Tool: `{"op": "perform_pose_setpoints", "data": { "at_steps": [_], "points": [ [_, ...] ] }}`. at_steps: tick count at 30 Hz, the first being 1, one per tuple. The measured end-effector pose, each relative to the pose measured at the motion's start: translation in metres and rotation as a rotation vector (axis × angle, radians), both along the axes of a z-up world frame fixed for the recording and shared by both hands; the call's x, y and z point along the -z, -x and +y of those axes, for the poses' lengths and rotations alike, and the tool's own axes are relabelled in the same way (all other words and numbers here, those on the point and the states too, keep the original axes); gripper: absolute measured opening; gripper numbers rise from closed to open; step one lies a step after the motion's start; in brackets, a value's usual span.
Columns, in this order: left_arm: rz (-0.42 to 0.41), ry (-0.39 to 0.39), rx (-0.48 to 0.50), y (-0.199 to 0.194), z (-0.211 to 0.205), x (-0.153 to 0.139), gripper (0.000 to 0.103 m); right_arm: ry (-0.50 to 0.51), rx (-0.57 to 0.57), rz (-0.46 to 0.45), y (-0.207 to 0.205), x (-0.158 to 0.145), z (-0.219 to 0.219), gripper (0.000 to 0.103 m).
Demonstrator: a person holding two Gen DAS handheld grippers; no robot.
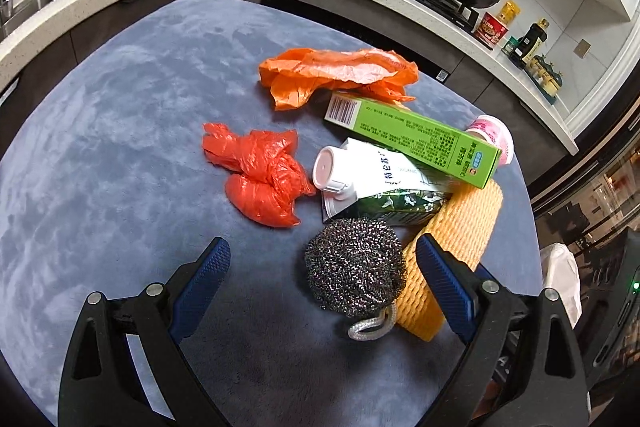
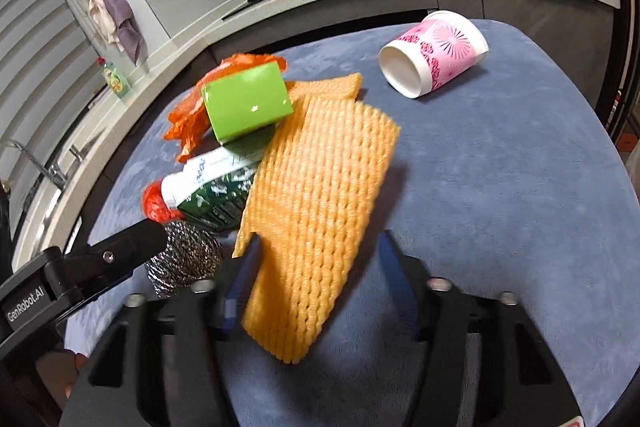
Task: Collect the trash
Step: 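Grasp the orange foam sleeve with right tool while left tool grasps steel wool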
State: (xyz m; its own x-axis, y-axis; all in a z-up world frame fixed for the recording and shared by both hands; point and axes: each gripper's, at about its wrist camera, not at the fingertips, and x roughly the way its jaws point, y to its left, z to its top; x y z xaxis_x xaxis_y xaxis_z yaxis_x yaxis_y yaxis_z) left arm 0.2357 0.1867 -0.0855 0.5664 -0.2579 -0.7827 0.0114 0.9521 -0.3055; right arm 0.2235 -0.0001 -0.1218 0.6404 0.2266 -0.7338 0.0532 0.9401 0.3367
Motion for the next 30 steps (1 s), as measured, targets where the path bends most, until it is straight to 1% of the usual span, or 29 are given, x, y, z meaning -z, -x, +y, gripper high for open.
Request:
{"op": "perform_pose_setpoints", "data": {
  "at_steps": [1, 3, 6, 8, 9, 11, 12, 13, 14, 15, 16, 19, 23, 30],
  "points": [
    [0.001, -0.002, 0.003, 0.0, -0.002, 0.001, 0.089, 0.01, -0.006, 0.004, 0.0, 0.001, 0.001, 0.036],
    [0.005, -0.004, 0.008, -0.002, -0.006, 0.004, 0.089, 0.023, -0.008, -0.004, 0.003, 0.0, 0.001, 0.028],
    [0.01, -0.01, 0.017, -0.004, -0.013, 0.007, 0.088, 0.024, -0.004, -0.023, 0.011, -0.005, -0.004, 0.022],
    [0.008, -0.02, 0.024, -0.004, -0.018, 0.009, 0.087, 0.018, 0.006, -0.032, 0.017, -0.008, -0.011, 0.021],
    [0.006, -0.032, 0.027, -0.004, -0.021, 0.01, 0.084, 0.02, 0.012, -0.037, 0.021, -0.01, -0.015, 0.02],
    [0.008, -0.053, 0.035, -0.005, -0.027, 0.013, 0.075, 0.029, 0.02, -0.045, 0.027, -0.013, -0.022, 0.02],
    [0.014, -0.063, 0.046, -0.005, -0.03, 0.015, 0.068, 0.029, 0.027, -0.049, 0.031, -0.015, -0.026, 0.02],
    [0.019, -0.065, 0.05, -0.005, -0.032, 0.017, 0.063, 0.026, 0.035, -0.053, 0.035, -0.017, -0.03, 0.02],
    [0.024, -0.063, 0.055, -0.005, -0.033, 0.018, 0.061, 0.023, 0.042, -0.056, 0.039, -0.019, -0.034, 0.02],
    [0.027, -0.059, 0.065, -0.003, -0.036, 0.019, 0.055, 0.02, 0.051, -0.06, 0.042, -0.021, -0.039, 0.02],
    [0.026, -0.064, 0.073, -0.001, -0.039, 0.019, 0.051, 0.017, 0.06, -0.066, 0.046, -0.023, -0.044, 0.02],
    [-0.001, -0.118, 0.083, 0.009, -0.049, 0.014, 0.05, 0.014, 0.083, -0.084, 0.057, -0.03, -0.059, 0.02],
    [-0.022, -0.123, 0.102, 0.022, -0.058, 0.004, 0.049, 0.011, 0.111, -0.12, 0.071, -0.044, -0.078, 0.019],
    [-0.093, -0.126, 0.149, 0.049, -0.083, -0.031, 0.049, 0.017, 0.174, -0.202, 0.1, -0.075, -0.109, 0.018]
  ]
}}
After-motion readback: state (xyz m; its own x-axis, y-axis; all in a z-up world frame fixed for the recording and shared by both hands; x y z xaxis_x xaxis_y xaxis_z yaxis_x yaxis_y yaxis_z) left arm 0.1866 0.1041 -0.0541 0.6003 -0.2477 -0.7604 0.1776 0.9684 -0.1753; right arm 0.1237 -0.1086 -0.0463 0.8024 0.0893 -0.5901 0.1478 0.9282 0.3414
